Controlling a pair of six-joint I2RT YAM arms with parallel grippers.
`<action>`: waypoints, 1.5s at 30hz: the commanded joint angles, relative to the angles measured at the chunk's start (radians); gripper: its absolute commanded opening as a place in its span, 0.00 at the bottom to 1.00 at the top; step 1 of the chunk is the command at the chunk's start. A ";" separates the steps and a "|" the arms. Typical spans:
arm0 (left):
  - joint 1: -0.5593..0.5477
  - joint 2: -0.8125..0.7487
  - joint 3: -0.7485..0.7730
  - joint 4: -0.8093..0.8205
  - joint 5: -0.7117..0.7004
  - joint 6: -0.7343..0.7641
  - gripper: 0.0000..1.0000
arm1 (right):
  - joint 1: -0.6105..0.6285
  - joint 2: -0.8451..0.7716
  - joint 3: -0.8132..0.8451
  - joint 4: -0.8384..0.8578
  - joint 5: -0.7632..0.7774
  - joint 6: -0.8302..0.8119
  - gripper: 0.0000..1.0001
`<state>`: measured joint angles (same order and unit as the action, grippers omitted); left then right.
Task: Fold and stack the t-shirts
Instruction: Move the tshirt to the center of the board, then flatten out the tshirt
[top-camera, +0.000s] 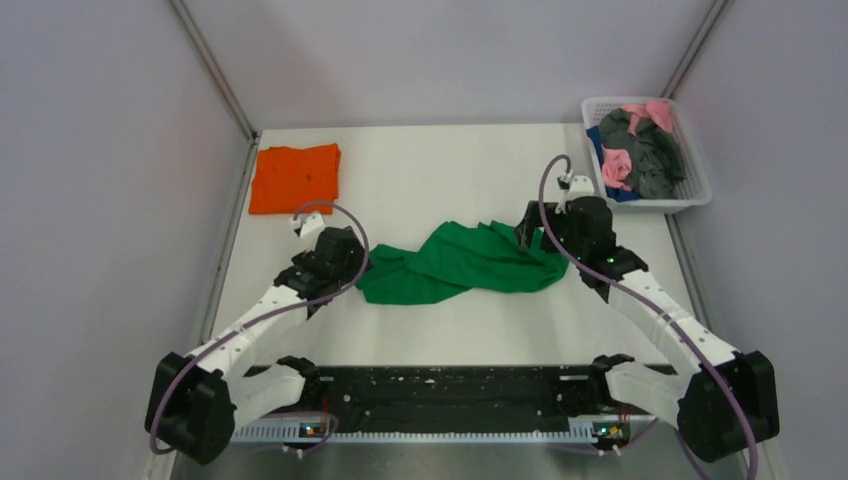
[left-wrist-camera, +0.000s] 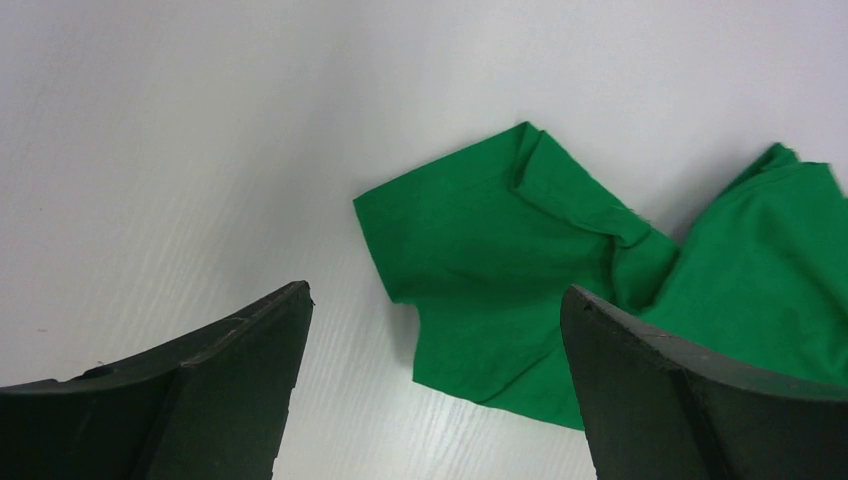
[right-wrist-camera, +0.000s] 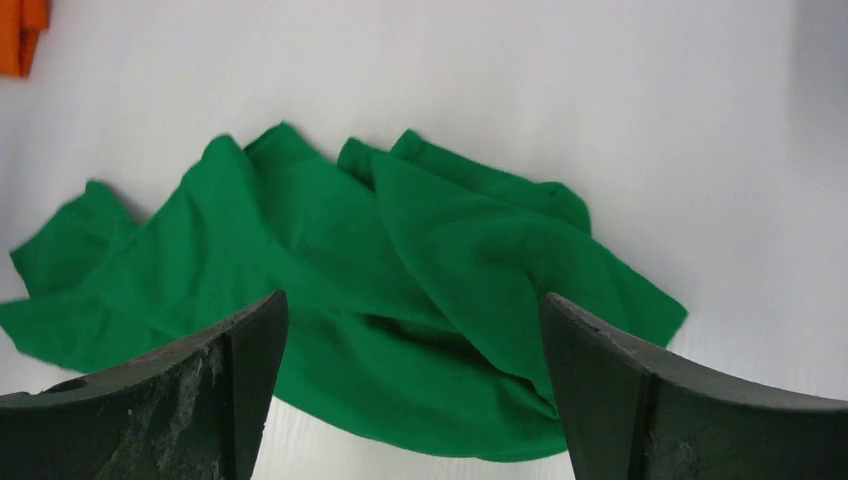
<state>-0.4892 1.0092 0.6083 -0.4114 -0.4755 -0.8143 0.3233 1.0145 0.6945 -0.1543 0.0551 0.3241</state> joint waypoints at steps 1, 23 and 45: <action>0.149 0.099 0.032 0.100 0.229 0.010 0.99 | 0.011 0.132 0.057 0.078 -0.253 -0.139 0.93; 0.197 0.549 0.147 0.182 0.449 -0.003 0.74 | 0.108 0.628 0.316 0.119 -0.013 -0.242 0.71; 0.140 0.194 0.108 0.457 0.595 0.083 0.00 | 0.106 0.361 0.260 0.136 0.133 -0.107 0.00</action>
<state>-0.3332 1.4723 0.7940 -0.1150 0.0715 -0.7757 0.4248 1.6028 0.9741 -0.0704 0.1131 0.1593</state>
